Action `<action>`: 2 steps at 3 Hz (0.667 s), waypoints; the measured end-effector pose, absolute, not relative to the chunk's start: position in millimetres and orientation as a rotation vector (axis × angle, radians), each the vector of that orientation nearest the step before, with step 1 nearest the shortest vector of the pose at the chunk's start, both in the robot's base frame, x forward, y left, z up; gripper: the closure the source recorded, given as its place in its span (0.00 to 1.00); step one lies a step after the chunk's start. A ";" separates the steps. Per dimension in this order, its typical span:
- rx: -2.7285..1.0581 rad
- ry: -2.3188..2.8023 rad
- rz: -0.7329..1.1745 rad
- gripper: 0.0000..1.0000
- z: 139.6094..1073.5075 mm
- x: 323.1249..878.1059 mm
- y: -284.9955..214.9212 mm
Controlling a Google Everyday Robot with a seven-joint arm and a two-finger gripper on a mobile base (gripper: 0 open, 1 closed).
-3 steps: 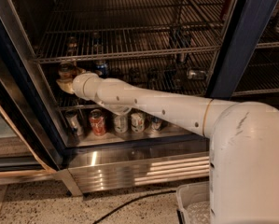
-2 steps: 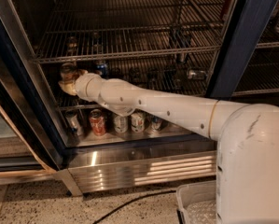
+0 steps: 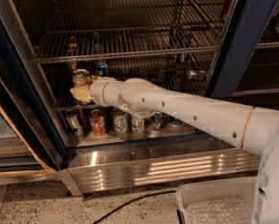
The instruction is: Pick orange can from top shelf of fridge
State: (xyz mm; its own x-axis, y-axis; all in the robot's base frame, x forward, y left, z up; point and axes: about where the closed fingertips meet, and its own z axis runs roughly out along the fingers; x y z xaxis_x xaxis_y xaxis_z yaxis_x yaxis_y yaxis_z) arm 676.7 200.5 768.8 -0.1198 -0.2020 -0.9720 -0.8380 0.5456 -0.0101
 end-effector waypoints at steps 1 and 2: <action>-0.970 1.630 0.722 1.00 779.4 653.9 182.8; -1.003 1.601 0.761 1.00 789.3 618.8 155.4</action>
Offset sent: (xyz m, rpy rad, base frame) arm -0.0686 -0.0641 0.0243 -0.0196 0.0076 0.1704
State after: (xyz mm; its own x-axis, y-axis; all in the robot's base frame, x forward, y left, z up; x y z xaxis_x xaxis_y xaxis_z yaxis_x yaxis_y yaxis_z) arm 618.8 155.4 789.3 -0.0973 -0.2273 -0.9689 -0.8948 0.4462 -0.0149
